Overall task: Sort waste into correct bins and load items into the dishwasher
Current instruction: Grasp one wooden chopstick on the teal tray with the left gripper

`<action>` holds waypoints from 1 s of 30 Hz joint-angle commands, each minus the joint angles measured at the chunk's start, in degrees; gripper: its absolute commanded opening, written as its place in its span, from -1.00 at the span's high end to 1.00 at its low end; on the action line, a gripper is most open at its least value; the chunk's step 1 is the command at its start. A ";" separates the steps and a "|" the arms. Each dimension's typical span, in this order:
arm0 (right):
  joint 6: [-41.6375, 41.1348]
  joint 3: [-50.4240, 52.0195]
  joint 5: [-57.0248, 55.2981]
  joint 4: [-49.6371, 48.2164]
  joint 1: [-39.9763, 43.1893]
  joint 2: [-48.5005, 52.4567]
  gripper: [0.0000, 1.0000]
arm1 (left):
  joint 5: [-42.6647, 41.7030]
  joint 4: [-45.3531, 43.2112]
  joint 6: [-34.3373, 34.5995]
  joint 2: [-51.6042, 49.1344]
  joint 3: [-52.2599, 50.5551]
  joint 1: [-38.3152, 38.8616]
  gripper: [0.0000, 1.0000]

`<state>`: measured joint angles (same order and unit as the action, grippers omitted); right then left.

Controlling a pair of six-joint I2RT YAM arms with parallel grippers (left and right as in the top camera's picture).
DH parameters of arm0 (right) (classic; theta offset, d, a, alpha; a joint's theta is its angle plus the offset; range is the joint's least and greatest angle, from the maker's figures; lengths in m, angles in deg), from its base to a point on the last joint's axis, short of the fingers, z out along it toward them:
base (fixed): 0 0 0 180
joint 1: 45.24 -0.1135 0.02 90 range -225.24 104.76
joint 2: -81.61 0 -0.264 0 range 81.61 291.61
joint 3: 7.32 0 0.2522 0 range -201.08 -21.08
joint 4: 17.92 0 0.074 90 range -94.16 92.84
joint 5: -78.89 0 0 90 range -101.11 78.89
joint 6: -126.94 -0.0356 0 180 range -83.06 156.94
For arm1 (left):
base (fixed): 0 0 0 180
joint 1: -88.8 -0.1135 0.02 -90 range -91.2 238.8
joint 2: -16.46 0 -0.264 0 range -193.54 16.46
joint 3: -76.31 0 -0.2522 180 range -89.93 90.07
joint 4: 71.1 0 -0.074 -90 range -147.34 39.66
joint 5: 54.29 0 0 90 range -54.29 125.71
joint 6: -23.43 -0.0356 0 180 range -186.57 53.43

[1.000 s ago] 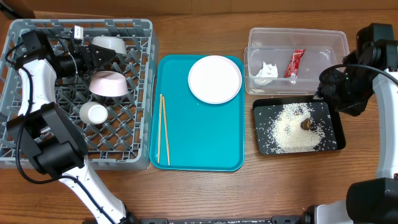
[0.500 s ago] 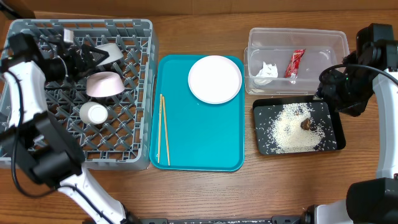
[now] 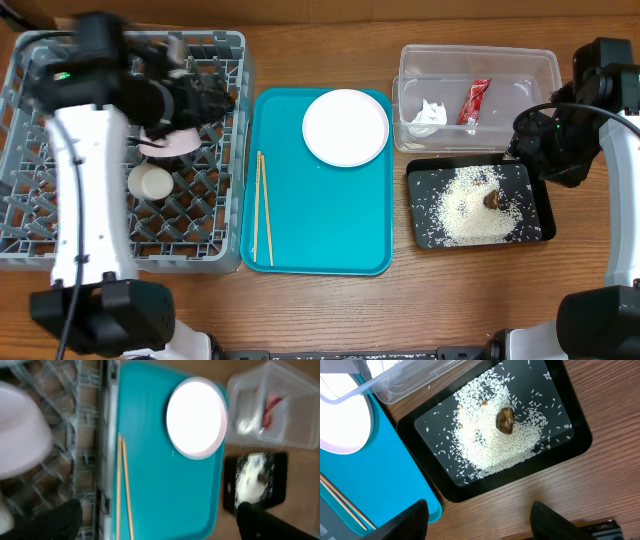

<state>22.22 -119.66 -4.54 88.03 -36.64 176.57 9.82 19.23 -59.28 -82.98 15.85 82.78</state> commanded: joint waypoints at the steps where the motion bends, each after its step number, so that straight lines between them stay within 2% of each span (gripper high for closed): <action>1: 0.17 -1.64 -0.57 -0.11 0.15 -1.62 -0.33 | 8.13 2.27 7.04 -0.61 -1.84 6.25 -1.00; 4: 0.17 -1.64 -0.57 -0.11 0.15 -1.64 -0.34 | 8.96 2.60 7.48 -0.63 -4.61 11.21 -1.00; 7: 0.17 -1.64 -0.57 -0.13 0.15 -1.62 -0.33 | 15.23 2.10 14.19 -0.63 -9.33 15.30 -1.00; 9: 0.17 -1.64 -0.57 -0.13 0.15 -1.62 -0.34 | 16.70 0.76 16.11 -0.63 -12.85 17.20 -0.99; 16: 0.15 -1.64 -0.55 -0.11 0.15 -1.62 -0.34 | 16.90 -12.28 16.11 -0.63 -29.29 24.13 -1.00; 22: 0.15 -1.64 -0.55 -0.07 0.15 -1.64 -0.34 | 19.67 -23.39 17.05 -0.63 -40.70 26.93 -0.93; 30: 0.15 -1.64 -0.52 -0.09 0.15 -1.62 -0.34 | 25.20 -26.25 18.69 -0.63 -44.68 26.97 -0.92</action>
<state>22.19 -119.66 -4.54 88.07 -36.64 176.57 31.15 -6.60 -42.08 -83.59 -28.09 109.70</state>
